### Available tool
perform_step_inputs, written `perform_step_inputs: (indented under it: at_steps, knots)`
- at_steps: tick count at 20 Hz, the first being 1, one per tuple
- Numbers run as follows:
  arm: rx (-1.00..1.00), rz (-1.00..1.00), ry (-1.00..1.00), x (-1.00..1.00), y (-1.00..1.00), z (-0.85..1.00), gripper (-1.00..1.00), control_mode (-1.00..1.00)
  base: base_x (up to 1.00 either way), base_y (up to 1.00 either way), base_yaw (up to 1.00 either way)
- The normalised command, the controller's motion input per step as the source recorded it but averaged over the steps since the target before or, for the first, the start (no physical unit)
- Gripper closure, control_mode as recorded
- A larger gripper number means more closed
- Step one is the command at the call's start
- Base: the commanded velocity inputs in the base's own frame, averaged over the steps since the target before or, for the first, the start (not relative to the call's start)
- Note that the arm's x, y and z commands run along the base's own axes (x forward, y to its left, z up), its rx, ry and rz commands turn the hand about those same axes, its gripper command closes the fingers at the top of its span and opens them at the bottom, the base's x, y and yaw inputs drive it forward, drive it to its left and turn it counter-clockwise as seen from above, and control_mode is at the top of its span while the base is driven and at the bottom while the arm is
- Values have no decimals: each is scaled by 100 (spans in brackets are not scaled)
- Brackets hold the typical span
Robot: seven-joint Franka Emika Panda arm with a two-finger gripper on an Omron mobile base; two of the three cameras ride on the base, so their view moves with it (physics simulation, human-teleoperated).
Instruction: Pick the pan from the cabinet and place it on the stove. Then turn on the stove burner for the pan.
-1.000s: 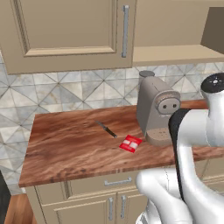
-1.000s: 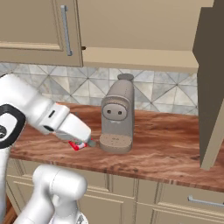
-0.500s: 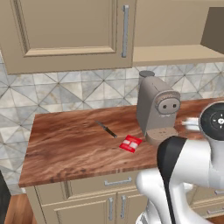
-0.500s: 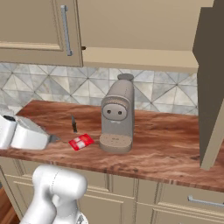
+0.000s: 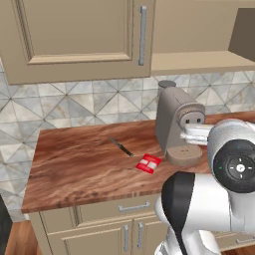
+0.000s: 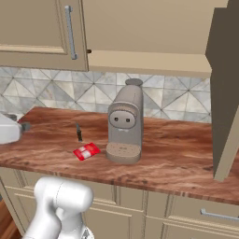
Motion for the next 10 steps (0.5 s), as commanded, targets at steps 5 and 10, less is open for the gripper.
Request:
perform_step_inputs:
  at_steps: [5, 10]
  knots:
    - [-9, 29, -18, 42, 14, 29, -100, -100, 0, 0, 0]
    - [-3, 29, -23, 37, 7, 23, -100, -100, 0, 0, 0]
